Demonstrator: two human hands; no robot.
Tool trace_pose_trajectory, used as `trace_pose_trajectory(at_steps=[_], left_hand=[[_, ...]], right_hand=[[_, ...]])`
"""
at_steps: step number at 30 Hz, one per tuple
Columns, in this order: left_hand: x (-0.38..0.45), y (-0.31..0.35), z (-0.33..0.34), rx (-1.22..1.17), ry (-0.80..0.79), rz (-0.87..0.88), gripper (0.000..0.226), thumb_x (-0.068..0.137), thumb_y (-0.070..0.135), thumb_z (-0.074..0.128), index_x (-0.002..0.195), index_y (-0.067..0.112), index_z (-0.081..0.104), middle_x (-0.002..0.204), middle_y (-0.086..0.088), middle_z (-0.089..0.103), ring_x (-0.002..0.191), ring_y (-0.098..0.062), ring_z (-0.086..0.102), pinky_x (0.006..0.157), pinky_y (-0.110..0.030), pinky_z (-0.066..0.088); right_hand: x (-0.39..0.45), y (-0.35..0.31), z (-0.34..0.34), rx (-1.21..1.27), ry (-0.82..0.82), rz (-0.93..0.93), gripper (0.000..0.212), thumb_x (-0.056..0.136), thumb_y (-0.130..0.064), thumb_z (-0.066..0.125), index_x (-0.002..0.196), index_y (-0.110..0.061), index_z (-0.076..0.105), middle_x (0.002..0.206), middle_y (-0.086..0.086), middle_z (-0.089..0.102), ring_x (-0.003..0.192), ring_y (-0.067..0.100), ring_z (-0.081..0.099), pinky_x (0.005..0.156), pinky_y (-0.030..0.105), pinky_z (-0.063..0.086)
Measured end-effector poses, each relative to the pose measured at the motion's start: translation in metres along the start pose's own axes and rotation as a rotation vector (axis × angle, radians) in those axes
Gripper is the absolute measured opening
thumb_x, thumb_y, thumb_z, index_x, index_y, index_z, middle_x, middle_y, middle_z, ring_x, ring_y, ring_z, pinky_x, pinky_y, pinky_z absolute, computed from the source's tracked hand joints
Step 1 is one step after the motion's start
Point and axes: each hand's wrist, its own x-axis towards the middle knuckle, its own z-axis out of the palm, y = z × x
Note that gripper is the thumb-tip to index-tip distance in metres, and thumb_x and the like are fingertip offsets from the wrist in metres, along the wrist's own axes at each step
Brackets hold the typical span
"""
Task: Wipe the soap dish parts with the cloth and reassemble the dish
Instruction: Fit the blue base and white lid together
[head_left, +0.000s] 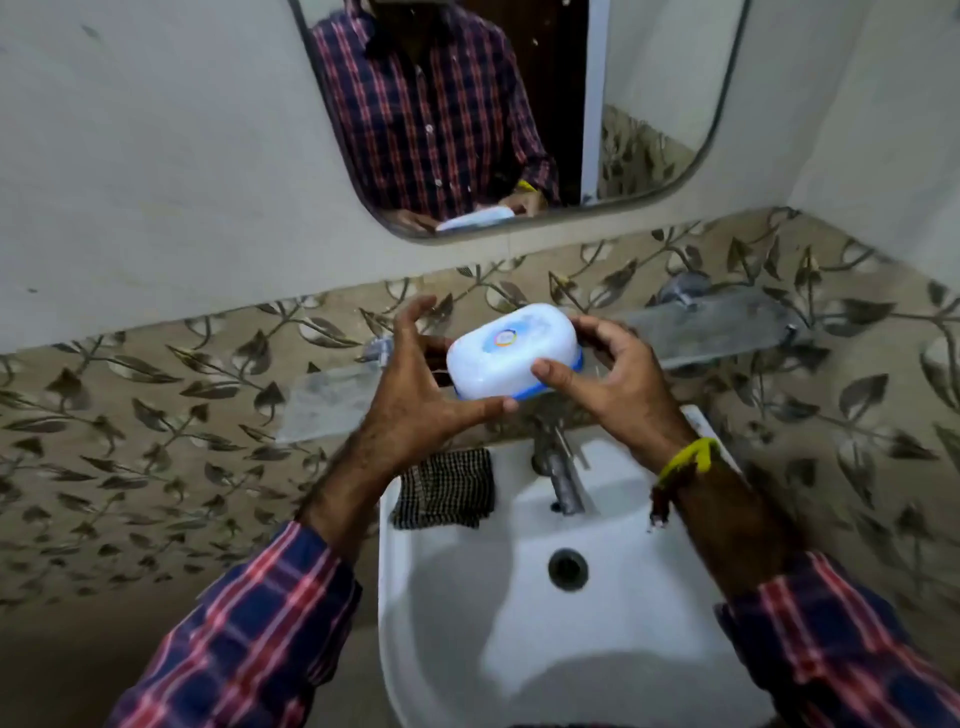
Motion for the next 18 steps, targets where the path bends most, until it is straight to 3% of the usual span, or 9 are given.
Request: trace_pose_trajectory(at_steps=[3, 6, 7, 10, 14, 16, 18], left_hand=[[0.022, -0.008, -0.002, 0.065, -0.016, 0.057, 0.125, 0.049, 0.030, 0.100, 0.146, 0.029, 0.022, 0.111, 0.002, 0.062, 0.097, -0.003, 0.067, 0.084, -0.018, 0.055], [0.036, -0.019, 0.005, 0.120, -0.024, 0.078, 0.127, 0.050, 0.032, 0.099, 0.149, 0.025, 0.020, 0.117, -0.004, 0.064, 0.103, -0.014, 0.068, 0.090, -0.037, 0.058], [0.038, -0.021, 0.008, 0.130, -0.024, 0.074, 0.128, 0.051, 0.029, 0.100, 0.150, 0.022, 0.019, 0.119, -0.002, 0.064, 0.103, -0.015, 0.067, 0.090, -0.034, 0.058], [0.041, -0.025, 0.017, 0.146, -0.018, 0.054, 0.130, 0.056, 0.016, 0.098, 0.155, 0.011, 0.014, 0.120, 0.006, 0.057, 0.105, -0.011, 0.061, 0.081, -0.003, 0.047], [0.041, -0.029, 0.025, 0.160, -0.029, 0.047, 0.130, 0.062, 0.012, 0.095, 0.158, 0.010, 0.007, 0.128, 0.014, 0.046, 0.116, -0.004, 0.054, 0.091, -0.005, 0.045], [0.041, -0.030, 0.029, 0.189, -0.012, 0.041, 0.129, 0.062, 0.010, 0.094, 0.158, 0.009, 0.008, 0.129, 0.017, 0.041, 0.117, 0.001, 0.050, 0.087, 0.002, 0.039], [0.039, -0.031, 0.031, 0.233, 0.025, 0.051, 0.130, 0.060, 0.013, 0.096, 0.158, 0.010, 0.009, 0.132, 0.013, 0.045, 0.119, -0.008, 0.054, 0.089, -0.007, 0.042]], right_hand=[[0.013, 0.004, -0.010, -0.196, -0.039, -0.077, 0.058, 0.069, -0.041, 0.087, 0.120, -0.025, 0.064, 0.117, -0.002, 0.069, 0.110, 0.011, 0.062, 0.099, 0.031, 0.051], [0.023, 0.015, -0.008, -0.318, -0.018, -0.112, 0.064, 0.067, -0.055, 0.080, 0.120, -0.023, 0.063, 0.114, 0.000, 0.070, 0.111, 0.018, 0.063, 0.097, 0.041, 0.053], [0.025, 0.020, -0.007, -0.366, -0.010, -0.107, 0.065, 0.067, -0.057, 0.078, 0.121, -0.024, 0.062, 0.114, 0.002, 0.070, 0.113, 0.023, 0.061, 0.096, 0.044, 0.052], [0.028, 0.028, -0.005, -0.486, -0.033, -0.090, 0.067, 0.068, -0.040, 0.086, 0.127, -0.021, 0.059, 0.114, 0.007, 0.069, 0.118, 0.031, 0.052, 0.098, 0.044, 0.048], [0.029, 0.036, -0.005, -0.533, -0.027, -0.062, 0.072, 0.068, -0.033, 0.087, 0.131, -0.021, 0.055, 0.114, 0.009, 0.067, 0.123, 0.030, 0.042, 0.099, 0.039, 0.044], [0.029, 0.038, -0.006, -0.541, -0.027, -0.052, 0.073, 0.068, -0.032, 0.086, 0.132, -0.020, 0.053, 0.115, 0.009, 0.068, 0.123, 0.031, 0.041, 0.100, 0.042, 0.044], [0.028, 0.039, -0.007, -0.533, -0.038, -0.051, 0.075, 0.068, -0.029, 0.086, 0.133, -0.018, 0.052, 0.118, 0.008, 0.069, 0.122, 0.033, 0.042, 0.101, 0.045, 0.043]])
